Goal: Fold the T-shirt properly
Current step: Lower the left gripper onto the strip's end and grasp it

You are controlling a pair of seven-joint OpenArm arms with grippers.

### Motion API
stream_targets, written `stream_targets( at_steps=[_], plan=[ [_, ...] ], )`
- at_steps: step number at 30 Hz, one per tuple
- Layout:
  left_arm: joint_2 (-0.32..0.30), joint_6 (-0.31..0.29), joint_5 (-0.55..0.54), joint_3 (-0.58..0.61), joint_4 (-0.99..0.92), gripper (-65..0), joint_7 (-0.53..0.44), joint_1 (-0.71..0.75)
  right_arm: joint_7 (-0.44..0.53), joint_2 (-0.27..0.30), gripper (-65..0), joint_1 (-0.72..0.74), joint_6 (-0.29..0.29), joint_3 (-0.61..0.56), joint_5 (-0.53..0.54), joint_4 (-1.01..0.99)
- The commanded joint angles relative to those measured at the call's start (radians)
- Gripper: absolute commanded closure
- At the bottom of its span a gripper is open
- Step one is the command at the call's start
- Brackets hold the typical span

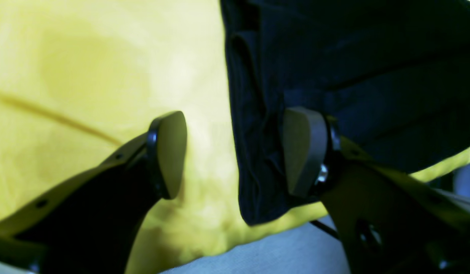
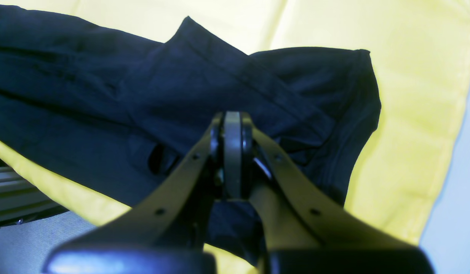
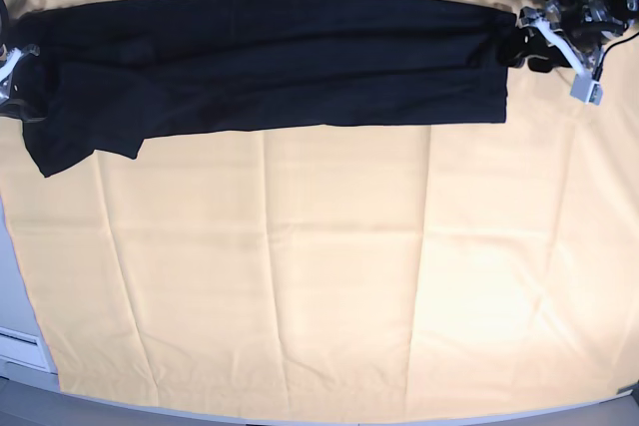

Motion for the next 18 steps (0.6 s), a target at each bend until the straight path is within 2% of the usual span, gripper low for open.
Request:
stream_targets(
  at_steps=[1, 9, 13, 18],
  plan=[
    [-0.005, 0.001, -0.014, -0.007, 0.012, -40.8, -0.021, -0.002, 0.019, 0.023, 0.0, 0.006, 0.001, 0.012, 0.017, 0.011],
    [0.046, 0.008, 0.009, -0.003, 0.011, -40.8, -0.021, -0.050, 0.021, 0.023, 0.0, 0.005, 0.001, 0.012, 0.017, 0.011],
    [0.048, 0.010, 0.033, 0.038, 0.010, -40.8, -0.022, -0.050, 0.022, 0.023, 0.0, 0.006, 0.001, 0.012, 0.017, 0.011],
    [0.049, 0.045, 0.088, 0.098, 0.010, -40.8, -0.042, -0.050, 0.021, 0.023, 0.0, 0.005, 0.001, 0.012, 0.017, 0.011]
  ],
)
